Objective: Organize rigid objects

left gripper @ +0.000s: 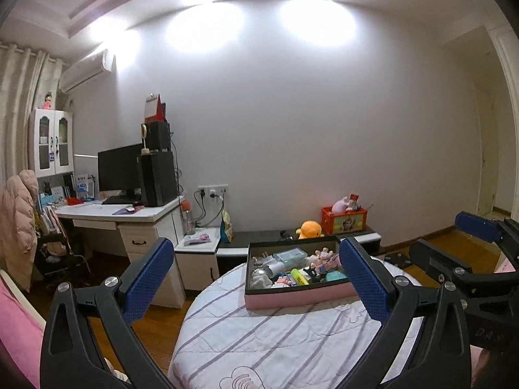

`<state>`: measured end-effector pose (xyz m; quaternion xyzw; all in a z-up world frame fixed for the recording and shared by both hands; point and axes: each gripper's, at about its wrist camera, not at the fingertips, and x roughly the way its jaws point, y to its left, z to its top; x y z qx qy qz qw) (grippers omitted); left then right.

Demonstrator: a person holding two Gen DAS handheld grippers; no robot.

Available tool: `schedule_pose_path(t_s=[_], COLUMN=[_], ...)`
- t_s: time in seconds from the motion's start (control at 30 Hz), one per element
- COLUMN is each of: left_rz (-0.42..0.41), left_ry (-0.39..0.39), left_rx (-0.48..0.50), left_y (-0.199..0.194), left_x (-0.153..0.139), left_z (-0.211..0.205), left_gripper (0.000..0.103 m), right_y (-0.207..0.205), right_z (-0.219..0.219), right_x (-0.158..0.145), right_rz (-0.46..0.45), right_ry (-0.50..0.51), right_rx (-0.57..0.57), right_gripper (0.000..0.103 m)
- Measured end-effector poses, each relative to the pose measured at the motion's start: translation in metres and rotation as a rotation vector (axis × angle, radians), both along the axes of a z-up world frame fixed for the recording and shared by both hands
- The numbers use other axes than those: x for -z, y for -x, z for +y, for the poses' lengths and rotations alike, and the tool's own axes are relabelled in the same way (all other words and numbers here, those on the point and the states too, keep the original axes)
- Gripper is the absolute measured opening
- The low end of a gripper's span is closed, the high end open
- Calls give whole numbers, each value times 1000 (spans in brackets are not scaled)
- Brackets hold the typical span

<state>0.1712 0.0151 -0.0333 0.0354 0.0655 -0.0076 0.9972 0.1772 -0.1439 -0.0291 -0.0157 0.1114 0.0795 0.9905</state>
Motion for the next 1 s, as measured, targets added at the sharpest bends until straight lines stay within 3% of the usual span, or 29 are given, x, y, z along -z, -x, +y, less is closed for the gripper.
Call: schedule_pose_path(t_s=[0.67, 1.0], left_rz=[-133, -179], left_ry=[-15, -24], left_rx=[-35, -37], left_y=[114, 139], left_x=[-36, -48], left_z=[-6, -6], left_gripper=[103, 103], right_y=[107, 136], right_z=[-4, -4], right_x=[-35, -48], right_rz=[-107, -154], right_ry=[30, 33], right_rx=[22, 30], right_gripper=[87, 87])
